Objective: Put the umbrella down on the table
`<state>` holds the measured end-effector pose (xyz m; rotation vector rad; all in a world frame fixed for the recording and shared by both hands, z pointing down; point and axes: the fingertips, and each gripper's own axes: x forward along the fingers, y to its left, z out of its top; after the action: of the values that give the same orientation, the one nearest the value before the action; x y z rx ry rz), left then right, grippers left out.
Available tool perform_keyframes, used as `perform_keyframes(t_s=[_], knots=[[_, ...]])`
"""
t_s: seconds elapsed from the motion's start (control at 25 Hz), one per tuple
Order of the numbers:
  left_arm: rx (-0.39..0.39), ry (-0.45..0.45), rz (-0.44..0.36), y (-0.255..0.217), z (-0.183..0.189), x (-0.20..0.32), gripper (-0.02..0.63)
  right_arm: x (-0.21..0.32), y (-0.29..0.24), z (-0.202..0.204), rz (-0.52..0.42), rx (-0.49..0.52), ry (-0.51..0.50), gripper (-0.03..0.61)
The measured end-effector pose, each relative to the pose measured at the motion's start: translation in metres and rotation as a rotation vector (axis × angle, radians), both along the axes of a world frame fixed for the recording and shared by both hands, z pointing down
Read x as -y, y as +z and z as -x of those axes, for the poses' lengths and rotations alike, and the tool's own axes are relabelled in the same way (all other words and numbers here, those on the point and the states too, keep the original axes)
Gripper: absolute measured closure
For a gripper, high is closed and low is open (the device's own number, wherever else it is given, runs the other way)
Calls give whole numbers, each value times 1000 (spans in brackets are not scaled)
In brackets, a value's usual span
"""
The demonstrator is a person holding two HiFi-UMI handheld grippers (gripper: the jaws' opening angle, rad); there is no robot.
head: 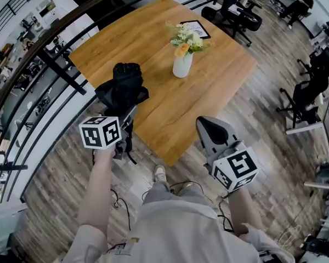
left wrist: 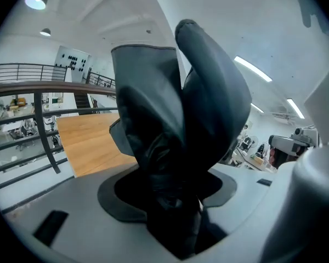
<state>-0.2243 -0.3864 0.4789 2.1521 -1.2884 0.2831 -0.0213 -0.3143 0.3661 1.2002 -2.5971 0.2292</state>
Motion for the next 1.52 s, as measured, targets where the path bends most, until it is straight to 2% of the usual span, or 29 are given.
perform_keyframes(t_s=[0.16,0.4,0.64,0.88,1.2,1.36,1.52], knots=[[31,-4,65,32,-6,7,359,4,18,-9,33,14,5,551],[82,16,183,96,-22,53,359,41,58,-19,126,8,3,551],[124,21,295,162,-32,63,357,48,102,-23,197,-9,-2,551],[147,13,371,216,-33,65,357,51,136,-25,259,-15,4,551],[138,-21,447,255,-40,73,353,38,165,-35,325,-28,10,551],[110,-60,470,264,-43,70,347,35,164,-47,323,-32,25,551],[133,-82,468,258,-44,67,346,37,156,-60,305,-31,43,551]])
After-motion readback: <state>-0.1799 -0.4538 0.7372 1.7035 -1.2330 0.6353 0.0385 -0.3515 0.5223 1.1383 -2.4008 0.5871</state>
